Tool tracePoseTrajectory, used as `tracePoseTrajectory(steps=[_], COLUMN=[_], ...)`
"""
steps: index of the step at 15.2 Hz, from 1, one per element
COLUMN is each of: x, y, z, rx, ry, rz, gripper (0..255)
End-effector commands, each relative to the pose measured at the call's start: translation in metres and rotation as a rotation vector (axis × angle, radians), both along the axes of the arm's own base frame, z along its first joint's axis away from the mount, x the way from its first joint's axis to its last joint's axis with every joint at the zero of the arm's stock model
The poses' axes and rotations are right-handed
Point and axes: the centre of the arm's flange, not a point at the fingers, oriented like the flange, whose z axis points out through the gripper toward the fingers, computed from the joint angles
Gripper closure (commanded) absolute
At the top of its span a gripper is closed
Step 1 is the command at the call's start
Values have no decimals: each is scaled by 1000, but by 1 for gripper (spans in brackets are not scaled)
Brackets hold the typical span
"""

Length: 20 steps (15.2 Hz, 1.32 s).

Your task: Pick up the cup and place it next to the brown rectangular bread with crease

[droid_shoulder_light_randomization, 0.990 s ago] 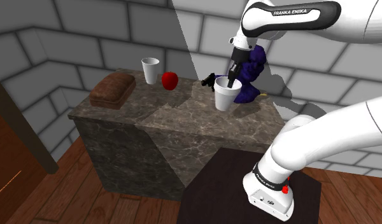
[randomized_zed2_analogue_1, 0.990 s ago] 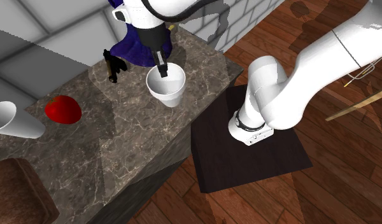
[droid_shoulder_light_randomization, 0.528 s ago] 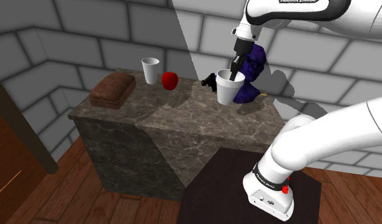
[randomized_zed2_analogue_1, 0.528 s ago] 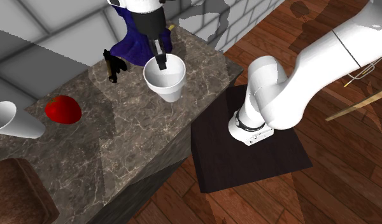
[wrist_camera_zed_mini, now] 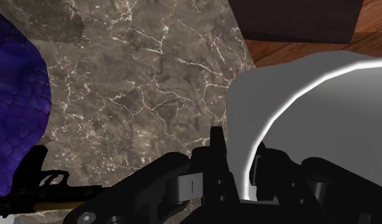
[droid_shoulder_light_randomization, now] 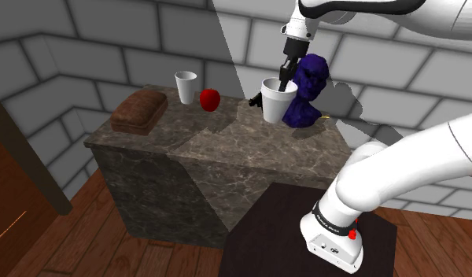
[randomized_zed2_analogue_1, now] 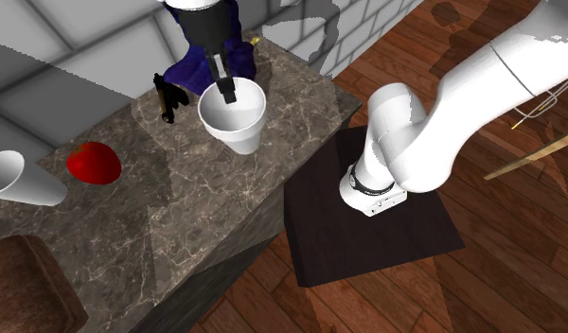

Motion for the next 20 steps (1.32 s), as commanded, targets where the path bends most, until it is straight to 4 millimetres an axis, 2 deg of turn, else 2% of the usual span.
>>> tracePoseTrajectory(steps=[1,20], x=[19,205], y=[17,184], z=[1,3], rx=[0,0], ry=[0,0], rz=[0,0], gripper=[255,255])
